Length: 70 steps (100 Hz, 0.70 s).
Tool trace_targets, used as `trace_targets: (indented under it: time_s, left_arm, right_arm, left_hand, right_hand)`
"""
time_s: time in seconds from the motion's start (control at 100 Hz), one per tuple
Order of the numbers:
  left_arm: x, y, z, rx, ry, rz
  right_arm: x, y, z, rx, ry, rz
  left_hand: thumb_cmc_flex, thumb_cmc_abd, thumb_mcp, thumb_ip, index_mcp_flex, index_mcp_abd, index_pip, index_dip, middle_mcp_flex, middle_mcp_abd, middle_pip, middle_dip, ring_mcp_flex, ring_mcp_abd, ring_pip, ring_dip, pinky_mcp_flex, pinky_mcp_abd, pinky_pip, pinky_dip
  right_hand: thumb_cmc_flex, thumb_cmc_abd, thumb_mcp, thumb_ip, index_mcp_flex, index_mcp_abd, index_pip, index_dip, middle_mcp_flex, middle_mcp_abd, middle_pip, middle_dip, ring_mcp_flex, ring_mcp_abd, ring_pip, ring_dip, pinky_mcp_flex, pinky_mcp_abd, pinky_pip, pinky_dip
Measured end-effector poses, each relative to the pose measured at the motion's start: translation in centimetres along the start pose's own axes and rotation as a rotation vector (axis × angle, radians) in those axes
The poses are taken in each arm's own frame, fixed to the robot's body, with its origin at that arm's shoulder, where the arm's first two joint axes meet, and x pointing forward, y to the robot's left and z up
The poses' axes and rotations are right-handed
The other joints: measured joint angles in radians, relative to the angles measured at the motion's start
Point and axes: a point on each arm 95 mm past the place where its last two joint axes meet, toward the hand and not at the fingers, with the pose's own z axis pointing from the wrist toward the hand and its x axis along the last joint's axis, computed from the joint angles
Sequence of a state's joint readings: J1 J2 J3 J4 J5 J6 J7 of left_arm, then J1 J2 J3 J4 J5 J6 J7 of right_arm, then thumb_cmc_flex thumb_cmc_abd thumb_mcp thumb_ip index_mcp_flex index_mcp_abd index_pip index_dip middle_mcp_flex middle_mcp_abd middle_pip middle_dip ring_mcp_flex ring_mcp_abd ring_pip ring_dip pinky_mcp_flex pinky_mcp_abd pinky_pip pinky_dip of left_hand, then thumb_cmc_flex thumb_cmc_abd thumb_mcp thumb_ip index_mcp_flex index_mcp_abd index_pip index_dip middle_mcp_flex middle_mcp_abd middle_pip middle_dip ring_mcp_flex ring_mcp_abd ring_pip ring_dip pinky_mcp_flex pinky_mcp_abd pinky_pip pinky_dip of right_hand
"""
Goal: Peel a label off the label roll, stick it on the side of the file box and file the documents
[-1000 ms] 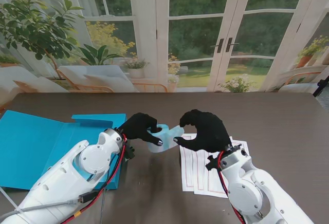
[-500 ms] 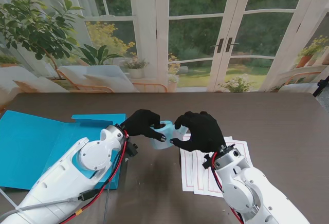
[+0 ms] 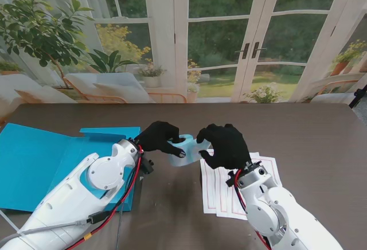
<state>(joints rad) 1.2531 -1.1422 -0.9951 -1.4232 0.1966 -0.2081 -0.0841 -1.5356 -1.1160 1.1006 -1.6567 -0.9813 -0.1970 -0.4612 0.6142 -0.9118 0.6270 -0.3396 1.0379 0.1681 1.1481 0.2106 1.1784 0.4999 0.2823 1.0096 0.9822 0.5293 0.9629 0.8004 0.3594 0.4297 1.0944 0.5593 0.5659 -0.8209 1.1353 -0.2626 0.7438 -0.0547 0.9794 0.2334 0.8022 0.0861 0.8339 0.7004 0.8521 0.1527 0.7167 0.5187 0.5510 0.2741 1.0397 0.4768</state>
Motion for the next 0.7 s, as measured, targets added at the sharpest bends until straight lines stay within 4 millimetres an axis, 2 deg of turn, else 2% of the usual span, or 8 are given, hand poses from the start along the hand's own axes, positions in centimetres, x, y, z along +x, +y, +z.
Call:
trace_targets:
  time_s: [0.43, 0.51, 0.62, 0.7]
  left_arm:
    - [0.14, -0.12, 0.12, -0.008, 0.013, -0.004]
    - [0.2, -0.14, 0.15, -0.009, 0.017, -0.005]
    - [0.26, -0.18, 0.19, -0.01, 0.019, -0.005]
    - [0.3, -0.22, 0.23, -0.01, 0.021, -0.006]
  right_arm:
    - [-0.06, -0.69, 0.51, 0.009, -0.009, -0.015]
    - [-0.03, -0.8, 0.65, 0.003, -0.011, -0.025]
    - [-0.01, -0.88, 0.81, -0.017, -0.008, -0.034]
    - [-0.02, -0.89, 0.88, -0.038, -0.007, -0.037]
  left_hand:
    - [0.0, 0.0, 0.0, 0.0, 0.0, 0.0, 0.0, 0.0, 0.0, 0.001, 0.0, 0.0, 0.0, 0.002, 0.0, 0.001, -0.003, 0.0, 0.003, 0.0]
    - [0.0, 0.0, 0.0, 0.0, 0.0, 0.0, 0.0, 0.0, 0.0, 0.002, 0.0, 0.0, 0.0, 0.002, 0.0, 0.001, -0.004, 0.001, 0.003, 0.0]
    - [0.0, 0.0, 0.0, 0.0, 0.0, 0.0, 0.0, 0.0, 0.0, 0.002, 0.0, 0.0, 0.0, 0.002, 0.0, 0.001, -0.004, 0.001, 0.003, 0.0]
    - [0.004, 0.0, 0.0, 0.0, 0.0, 0.002, 0.0, 0.0, 0.0, 0.005, 0.0, 0.0, 0.0, 0.005, 0.0, 0.001, -0.004, 0.001, 0.003, 0.0]
  right_hand:
    - [-0.003, 0.0, -0.001, 0.0, 0.0, 0.0, 0.002, -0.009, 0.005, 0.0, -0.004, 0.0, 0.005, 0.0, 0.002, 0.0, 0.0, 0.0, 0.002, -0.006]
    - [0.002, 0.0, -0.001, -0.01, 0.0, -0.008, 0.052, -0.017, 0.05, -0.001, -0.014, -0.001, 0.023, 0.0, 0.022, 0.004, 0.0, 0.0, 0.023, -0.006]
    - [0.031, 0.003, -0.008, -0.01, 0.079, -0.054, 0.111, -0.046, 0.14, -0.021, -0.015, 0.005, 0.092, -0.003, 0.055, 0.012, 0.001, 0.0, 0.065, -0.008]
    - [0.044, 0.039, -0.029, -0.01, 0.143, -0.08, 0.125, -0.054, 0.209, -0.039, -0.015, 0.005, 0.145, -0.015, 0.075, 0.021, 0.002, 0.0, 0.085, -0.008]
